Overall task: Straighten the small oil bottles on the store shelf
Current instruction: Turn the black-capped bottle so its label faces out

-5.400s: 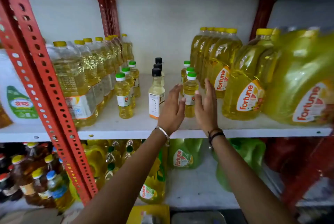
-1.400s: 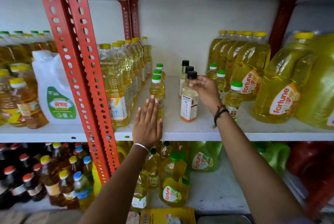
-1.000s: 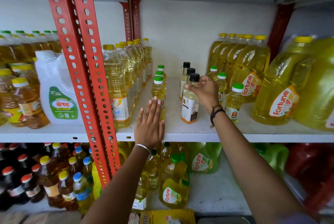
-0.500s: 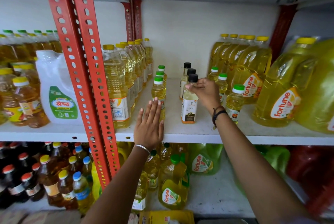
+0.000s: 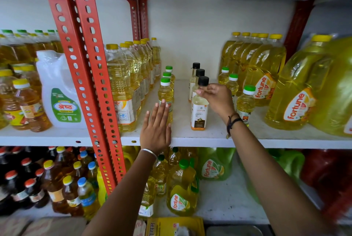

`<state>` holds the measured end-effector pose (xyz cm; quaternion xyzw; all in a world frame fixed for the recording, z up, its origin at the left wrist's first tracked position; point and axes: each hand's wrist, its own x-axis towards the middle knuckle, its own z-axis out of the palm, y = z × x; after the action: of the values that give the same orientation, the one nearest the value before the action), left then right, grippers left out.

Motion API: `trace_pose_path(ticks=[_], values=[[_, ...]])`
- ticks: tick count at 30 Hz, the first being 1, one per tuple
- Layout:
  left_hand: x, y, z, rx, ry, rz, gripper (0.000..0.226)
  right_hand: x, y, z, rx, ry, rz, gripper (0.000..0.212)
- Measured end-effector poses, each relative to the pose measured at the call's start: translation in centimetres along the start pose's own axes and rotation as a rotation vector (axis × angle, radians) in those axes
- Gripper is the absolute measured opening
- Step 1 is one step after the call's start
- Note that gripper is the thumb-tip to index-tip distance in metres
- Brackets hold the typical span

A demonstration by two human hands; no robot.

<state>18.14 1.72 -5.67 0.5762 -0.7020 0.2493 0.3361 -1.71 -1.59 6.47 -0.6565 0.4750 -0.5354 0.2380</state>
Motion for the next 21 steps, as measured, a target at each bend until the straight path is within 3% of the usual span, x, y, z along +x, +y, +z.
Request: trace_pose_path(ticks=[6,12,21], values=[[0.0,0.1,0.0,0.000,0.000,-0.005,0.063,-1.6,-0.5,-0.7,-0.005,0.015,-0.036,0.009],[0.0,0.1,0.0,0.006,-0.008,-0.009,0.063,-2.0,-0.5,-1.1,-0.017,0.011,-0.030,0.023],[0.0,0.0,0.0,-0.011,-0.006,-0.007,0.063,-2.4,-0.8,-1.4,-0.044,0.011,-0.028,0.024]])
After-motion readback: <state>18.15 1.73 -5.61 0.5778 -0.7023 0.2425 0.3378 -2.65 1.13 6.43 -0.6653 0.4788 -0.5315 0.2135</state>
